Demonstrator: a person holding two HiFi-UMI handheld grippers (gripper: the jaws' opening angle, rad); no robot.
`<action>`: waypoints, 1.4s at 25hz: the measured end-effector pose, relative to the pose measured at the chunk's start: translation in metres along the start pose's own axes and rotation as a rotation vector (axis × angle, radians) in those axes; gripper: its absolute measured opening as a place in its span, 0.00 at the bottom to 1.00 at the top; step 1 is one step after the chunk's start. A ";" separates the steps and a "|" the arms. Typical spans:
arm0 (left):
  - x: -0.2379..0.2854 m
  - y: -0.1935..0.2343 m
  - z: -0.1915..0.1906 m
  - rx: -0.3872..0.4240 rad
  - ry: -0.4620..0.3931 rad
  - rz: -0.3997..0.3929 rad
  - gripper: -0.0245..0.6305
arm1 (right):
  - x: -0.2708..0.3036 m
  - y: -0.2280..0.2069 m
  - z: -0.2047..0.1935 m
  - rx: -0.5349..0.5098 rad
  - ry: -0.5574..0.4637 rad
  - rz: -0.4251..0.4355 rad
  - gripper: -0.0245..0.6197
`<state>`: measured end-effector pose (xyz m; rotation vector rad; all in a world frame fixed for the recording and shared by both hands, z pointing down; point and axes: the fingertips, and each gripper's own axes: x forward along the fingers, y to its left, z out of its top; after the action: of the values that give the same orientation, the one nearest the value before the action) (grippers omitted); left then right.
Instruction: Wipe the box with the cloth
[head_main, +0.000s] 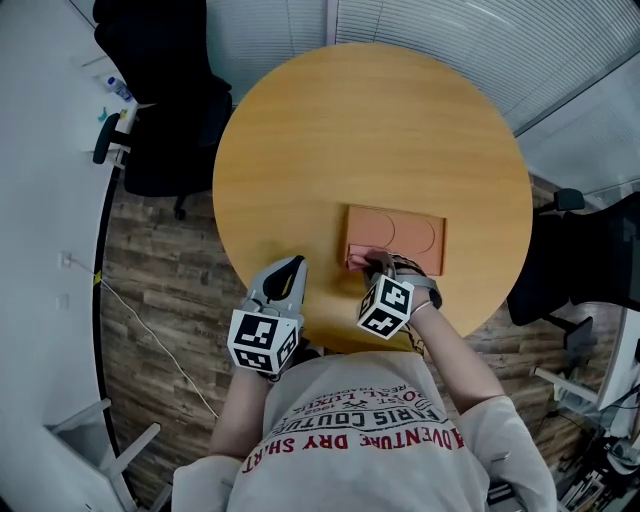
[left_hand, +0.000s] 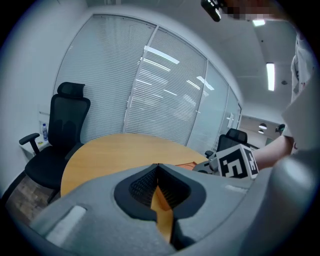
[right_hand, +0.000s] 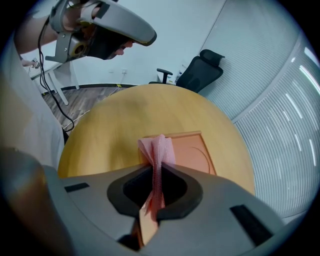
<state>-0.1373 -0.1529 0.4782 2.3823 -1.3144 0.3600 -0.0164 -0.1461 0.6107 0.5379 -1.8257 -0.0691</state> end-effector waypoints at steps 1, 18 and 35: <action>-0.002 0.000 0.000 -0.005 -0.002 -0.001 0.05 | -0.001 0.003 0.000 0.005 -0.002 0.003 0.08; -0.018 -0.022 -0.005 0.024 -0.004 -0.035 0.05 | -0.050 0.015 -0.016 0.170 -0.047 0.051 0.09; 0.042 -0.036 0.005 0.069 0.040 -0.044 0.05 | -0.031 -0.111 -0.034 0.024 -0.067 -0.188 0.09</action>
<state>-0.0846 -0.1694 0.4832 2.4429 -1.2493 0.4450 0.0576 -0.2253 0.5592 0.7309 -1.8391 -0.1952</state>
